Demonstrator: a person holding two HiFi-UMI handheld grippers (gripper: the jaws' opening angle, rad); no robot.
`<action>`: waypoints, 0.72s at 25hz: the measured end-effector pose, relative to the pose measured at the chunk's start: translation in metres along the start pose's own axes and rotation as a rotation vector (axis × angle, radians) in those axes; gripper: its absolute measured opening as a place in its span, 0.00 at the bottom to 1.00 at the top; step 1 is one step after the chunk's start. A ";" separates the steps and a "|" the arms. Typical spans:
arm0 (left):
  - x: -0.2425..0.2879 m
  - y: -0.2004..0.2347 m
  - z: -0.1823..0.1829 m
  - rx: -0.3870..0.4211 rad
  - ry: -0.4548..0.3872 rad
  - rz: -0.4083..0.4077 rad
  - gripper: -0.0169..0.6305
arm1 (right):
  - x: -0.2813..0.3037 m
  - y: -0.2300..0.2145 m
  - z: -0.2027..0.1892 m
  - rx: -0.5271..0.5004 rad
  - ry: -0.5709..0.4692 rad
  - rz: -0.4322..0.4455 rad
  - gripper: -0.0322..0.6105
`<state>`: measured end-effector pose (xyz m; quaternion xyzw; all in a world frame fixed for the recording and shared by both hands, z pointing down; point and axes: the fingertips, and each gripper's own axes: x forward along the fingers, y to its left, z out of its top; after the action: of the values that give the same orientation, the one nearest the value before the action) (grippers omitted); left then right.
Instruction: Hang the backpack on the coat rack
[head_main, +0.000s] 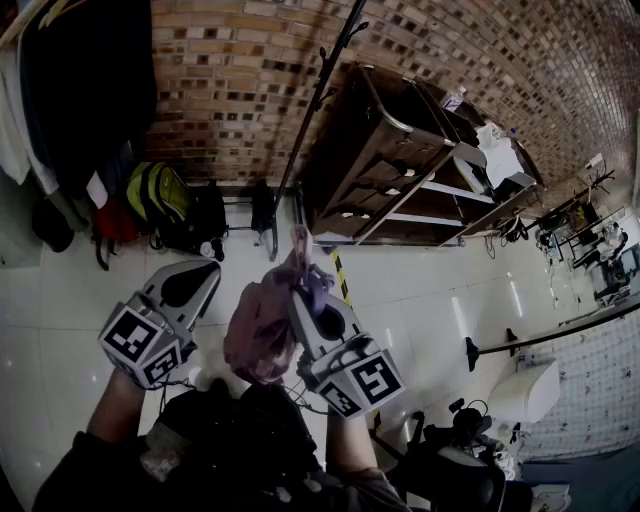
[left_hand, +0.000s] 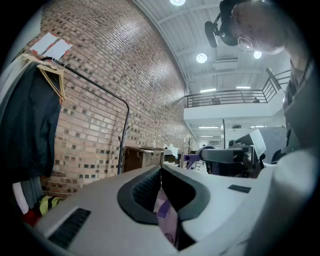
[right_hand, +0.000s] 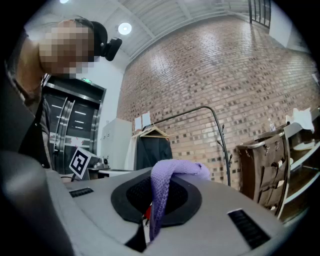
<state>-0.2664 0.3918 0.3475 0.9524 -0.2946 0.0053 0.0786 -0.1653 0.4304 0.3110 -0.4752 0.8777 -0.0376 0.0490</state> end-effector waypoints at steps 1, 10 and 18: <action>0.000 0.006 0.001 0.009 -0.003 0.007 0.09 | 0.003 -0.001 0.003 -0.011 -0.007 -0.006 0.06; 0.018 0.053 0.012 0.059 -0.022 0.069 0.09 | 0.030 -0.030 -0.002 0.033 -0.021 -0.044 0.06; 0.054 0.087 0.003 0.065 -0.002 0.116 0.09 | 0.065 -0.087 -0.017 0.060 -0.015 -0.025 0.06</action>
<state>-0.2707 0.2906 0.3604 0.9358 -0.3490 0.0183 0.0467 -0.1302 0.3284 0.3344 -0.4846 0.8698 -0.0609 0.0694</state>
